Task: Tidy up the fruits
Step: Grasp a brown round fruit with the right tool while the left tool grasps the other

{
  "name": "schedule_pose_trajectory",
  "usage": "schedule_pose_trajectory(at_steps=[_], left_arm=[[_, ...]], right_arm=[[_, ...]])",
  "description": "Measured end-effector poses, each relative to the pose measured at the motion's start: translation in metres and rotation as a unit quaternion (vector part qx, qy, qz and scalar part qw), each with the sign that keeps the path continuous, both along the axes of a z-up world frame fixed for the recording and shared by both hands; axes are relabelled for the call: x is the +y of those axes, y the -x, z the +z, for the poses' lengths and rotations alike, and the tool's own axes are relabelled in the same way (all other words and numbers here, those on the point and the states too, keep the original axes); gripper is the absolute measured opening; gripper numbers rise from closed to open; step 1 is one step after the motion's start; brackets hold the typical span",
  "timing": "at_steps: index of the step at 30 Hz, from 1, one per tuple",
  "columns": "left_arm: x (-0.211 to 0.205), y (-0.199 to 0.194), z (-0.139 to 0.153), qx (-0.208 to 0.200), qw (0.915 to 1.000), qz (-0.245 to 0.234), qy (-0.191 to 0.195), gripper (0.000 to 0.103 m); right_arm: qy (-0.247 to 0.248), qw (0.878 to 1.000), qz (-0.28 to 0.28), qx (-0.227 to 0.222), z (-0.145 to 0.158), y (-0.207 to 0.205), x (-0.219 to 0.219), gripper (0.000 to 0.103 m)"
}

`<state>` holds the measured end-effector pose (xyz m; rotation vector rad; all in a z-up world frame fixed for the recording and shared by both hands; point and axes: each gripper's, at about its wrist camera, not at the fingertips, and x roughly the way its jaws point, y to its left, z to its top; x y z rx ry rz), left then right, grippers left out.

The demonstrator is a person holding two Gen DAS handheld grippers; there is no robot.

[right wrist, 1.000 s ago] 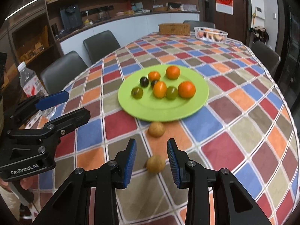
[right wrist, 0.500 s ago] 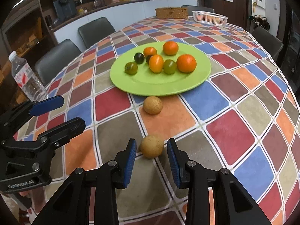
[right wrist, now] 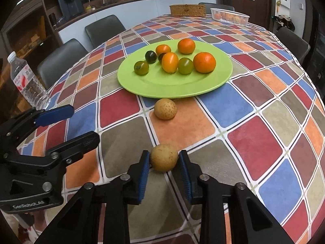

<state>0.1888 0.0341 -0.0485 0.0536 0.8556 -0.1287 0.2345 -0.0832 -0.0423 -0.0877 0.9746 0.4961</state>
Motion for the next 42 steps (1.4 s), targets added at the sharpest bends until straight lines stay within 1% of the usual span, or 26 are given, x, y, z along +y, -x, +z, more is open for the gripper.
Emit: schedule_pose_trajectory(at_steps=[8, 14, 17, 23, 25, 28, 34, 37, 40, 42], left_arm=[[-0.010, -0.010, 0.000, 0.001, 0.9999, -0.011, 0.005, 0.070], [-0.020, -0.024, 0.000, -0.008, 0.9991, -0.027, 0.033, 0.070], [-0.028, -0.033, -0.002, -0.008, 0.9989, -0.030, 0.035, 0.069], [-0.041, -0.051, -0.010, 0.005, 0.9986, -0.026, 0.046, 0.059], [-0.043, -0.056, -0.013, 0.012, 0.9984, -0.022, 0.051, 0.051], [-0.048, -0.063, -0.017, 0.021, 0.9979, -0.015, 0.058, 0.048], [-0.058, -0.070, -0.025, 0.029, 0.9986, -0.008, 0.044, 0.040], [-0.060, -0.072, -0.028, 0.031, 0.9988, -0.002, 0.038, 0.038], [-0.061, -0.072, -0.030, 0.032, 0.9990, 0.002, 0.031, 0.031], [-0.060, -0.073, -0.031, 0.031, 0.9990, 0.003, 0.032, 0.031]], right_arm=[[-0.016, 1.000, -0.015, -0.009, 0.007, 0.000, -0.010, 0.030], [-0.021, 0.999, -0.033, -0.017, 0.011, -0.006, -0.025, 0.030], [-0.023, 0.999, -0.043, -0.021, 0.013, -0.010, -0.033, 0.030], [-0.023, 0.997, -0.064, -0.034, 0.016, -0.018, -0.047, 0.030], [-0.024, 0.996, -0.071, -0.038, 0.016, -0.021, -0.052, 0.030], [-0.029, 0.996, -0.076, -0.041, 0.017, -0.023, -0.057, 0.030], [-0.040, 0.995, -0.082, -0.041, 0.016, -0.024, -0.064, 0.030], [-0.044, 0.995, -0.082, -0.041, 0.016, -0.025, -0.067, 0.030], [-0.047, 0.995, -0.082, -0.041, 0.016, -0.025, -0.068, 0.030], [-0.047, 0.995, -0.081, -0.042, 0.016, -0.025, -0.068, 0.030]])
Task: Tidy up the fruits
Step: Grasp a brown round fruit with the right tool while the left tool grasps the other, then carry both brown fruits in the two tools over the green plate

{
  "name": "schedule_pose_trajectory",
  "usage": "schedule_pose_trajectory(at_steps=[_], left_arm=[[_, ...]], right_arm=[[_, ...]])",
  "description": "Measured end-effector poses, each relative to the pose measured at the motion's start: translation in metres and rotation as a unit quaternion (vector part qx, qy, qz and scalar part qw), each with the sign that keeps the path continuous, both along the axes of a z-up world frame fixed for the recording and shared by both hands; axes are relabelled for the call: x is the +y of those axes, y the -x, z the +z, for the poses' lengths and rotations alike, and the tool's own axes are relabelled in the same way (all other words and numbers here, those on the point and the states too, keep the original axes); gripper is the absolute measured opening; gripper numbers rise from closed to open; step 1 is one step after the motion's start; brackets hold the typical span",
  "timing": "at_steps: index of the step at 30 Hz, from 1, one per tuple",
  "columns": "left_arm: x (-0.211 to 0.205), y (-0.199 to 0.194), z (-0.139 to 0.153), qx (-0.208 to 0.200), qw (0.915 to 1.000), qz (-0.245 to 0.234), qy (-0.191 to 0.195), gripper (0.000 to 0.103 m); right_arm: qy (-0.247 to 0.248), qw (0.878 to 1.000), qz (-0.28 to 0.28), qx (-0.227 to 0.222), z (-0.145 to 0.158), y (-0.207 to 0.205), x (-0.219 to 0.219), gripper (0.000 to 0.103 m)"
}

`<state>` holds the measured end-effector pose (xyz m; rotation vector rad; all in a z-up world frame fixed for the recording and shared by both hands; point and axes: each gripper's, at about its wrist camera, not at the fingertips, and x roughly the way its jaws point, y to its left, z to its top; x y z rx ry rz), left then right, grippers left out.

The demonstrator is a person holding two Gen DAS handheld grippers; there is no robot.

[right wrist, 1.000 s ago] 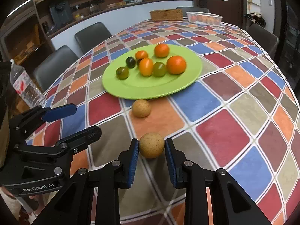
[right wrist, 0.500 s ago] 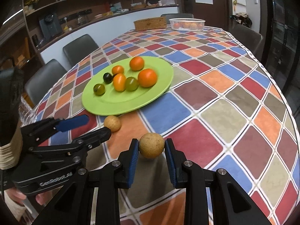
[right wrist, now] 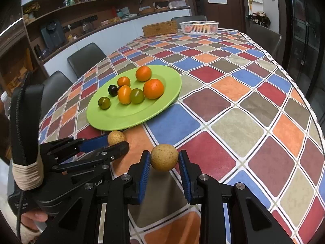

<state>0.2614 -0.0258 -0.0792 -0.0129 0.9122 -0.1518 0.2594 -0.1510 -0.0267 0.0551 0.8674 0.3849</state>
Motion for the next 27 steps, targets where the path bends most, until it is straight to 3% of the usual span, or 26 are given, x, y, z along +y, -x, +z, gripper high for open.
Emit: schedule_pose_trajectory(at_steps=[10, 27], left_arm=[[0.002, -0.001, 0.004, 0.000, 0.9999, 0.001, 0.014, 0.028], [0.024, 0.024, 0.044, -0.048, 0.9988, 0.001, 0.011, 0.028]], right_arm=[[-0.001, 1.000, 0.002, -0.001, -0.001, 0.001, 0.001, 0.030], [-0.002, 1.000, 0.014, -0.024, 0.022, 0.005, 0.012, 0.030]])
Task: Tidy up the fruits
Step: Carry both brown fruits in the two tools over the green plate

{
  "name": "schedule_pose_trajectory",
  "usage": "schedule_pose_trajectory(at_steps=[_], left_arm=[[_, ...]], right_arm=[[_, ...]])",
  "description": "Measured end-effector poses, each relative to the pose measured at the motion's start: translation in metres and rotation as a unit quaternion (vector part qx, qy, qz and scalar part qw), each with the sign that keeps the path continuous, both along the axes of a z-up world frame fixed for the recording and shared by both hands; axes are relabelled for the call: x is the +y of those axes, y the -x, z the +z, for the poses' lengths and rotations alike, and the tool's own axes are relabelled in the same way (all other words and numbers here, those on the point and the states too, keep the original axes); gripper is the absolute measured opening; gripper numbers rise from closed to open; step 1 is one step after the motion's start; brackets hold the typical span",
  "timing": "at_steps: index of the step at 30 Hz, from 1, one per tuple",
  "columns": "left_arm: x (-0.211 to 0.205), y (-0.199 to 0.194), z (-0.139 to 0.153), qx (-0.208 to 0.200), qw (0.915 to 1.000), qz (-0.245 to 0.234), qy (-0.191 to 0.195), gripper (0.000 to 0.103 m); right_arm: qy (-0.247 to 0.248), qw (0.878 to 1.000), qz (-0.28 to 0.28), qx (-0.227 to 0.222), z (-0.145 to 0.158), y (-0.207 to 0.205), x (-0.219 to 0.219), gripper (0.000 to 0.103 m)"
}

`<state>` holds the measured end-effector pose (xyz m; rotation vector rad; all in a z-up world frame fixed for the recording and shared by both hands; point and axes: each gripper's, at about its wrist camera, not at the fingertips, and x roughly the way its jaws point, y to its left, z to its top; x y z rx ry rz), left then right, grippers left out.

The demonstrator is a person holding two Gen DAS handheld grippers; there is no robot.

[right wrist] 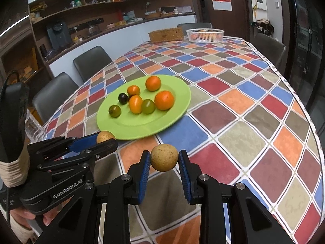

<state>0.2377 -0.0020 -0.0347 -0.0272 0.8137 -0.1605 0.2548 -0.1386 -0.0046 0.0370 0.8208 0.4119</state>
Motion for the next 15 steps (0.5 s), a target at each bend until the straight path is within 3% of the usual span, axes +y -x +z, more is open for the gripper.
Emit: schedule_pose_trajectory(at_steps=[15], left_arm=[[0.033, -0.026, 0.016, -0.019, 0.9996, 0.005, -0.021, 0.028]], right_arm=[[0.010, 0.999, 0.024, -0.032, 0.026, -0.036, 0.035, 0.030]])
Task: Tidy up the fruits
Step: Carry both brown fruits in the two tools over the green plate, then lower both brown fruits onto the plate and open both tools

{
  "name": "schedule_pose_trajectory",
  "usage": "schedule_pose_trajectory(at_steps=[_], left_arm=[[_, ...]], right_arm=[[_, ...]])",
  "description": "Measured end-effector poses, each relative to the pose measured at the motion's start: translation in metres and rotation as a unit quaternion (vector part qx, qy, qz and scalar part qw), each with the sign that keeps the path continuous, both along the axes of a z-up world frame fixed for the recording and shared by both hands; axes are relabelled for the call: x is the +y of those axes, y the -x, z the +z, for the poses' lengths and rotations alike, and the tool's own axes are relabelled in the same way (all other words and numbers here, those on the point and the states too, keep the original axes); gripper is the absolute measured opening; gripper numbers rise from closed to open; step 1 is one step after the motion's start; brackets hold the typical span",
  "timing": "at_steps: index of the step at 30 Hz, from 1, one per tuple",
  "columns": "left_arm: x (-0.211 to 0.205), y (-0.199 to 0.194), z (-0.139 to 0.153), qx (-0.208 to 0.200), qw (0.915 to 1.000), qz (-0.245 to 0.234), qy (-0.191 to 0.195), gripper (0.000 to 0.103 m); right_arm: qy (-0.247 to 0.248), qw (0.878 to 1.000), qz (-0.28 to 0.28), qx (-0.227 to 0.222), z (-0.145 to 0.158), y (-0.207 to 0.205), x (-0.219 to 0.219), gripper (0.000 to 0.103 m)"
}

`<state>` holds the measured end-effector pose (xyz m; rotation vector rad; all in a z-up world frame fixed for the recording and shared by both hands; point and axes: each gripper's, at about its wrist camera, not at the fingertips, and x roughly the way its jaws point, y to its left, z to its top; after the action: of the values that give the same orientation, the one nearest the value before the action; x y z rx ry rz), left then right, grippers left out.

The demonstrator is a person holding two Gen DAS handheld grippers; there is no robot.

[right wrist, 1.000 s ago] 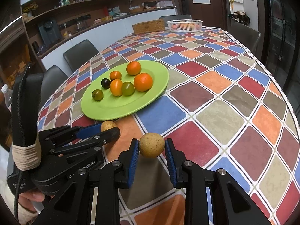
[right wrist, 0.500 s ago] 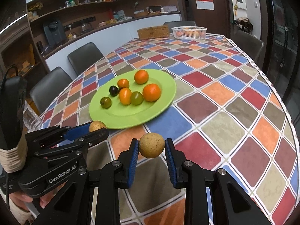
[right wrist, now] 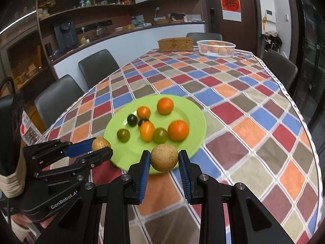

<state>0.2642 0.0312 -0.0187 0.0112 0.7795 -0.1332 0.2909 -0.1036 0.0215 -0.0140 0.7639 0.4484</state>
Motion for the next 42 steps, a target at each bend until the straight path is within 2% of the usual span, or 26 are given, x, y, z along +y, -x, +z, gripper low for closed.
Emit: schedule_pose_trajectory(at_steps=[13, 21, 27, 30, 34, 42], left_arm=[[0.016, -0.041, -0.002, 0.013, 0.9999, -0.005, -0.002, 0.028], [0.022, -0.063, -0.012, 0.033, 0.9994, -0.008, 0.010, 0.028], [0.020, -0.073, -0.017, 0.040, 0.9991, -0.012, 0.001, 0.028], [0.019, -0.073, -0.017, 0.040, 0.9992, -0.010, -0.003, 0.032], [0.021, -0.068, -0.014, 0.040, 0.9992, -0.001, -0.002, 0.032], [0.018, -0.039, 0.003, 0.012, 0.9998, 0.010, -0.014, 0.033]], right_arm=[[0.009, 1.000, 0.017, 0.009, -0.005, -0.052, 0.030, 0.030], [0.009, 0.999, 0.026, 0.026, -0.019, -0.081, 0.041, 0.030], [0.009, 0.999, 0.026, 0.040, -0.031, -0.092, 0.043, 0.030], [0.008, 0.999, 0.020, 0.042, -0.034, -0.094, 0.042, 0.030], [0.001, 0.999, 0.011, 0.045, -0.033, -0.093, 0.038, 0.033], [0.003, 1.000, -0.006, 0.029, -0.022, -0.067, 0.022, 0.033]])
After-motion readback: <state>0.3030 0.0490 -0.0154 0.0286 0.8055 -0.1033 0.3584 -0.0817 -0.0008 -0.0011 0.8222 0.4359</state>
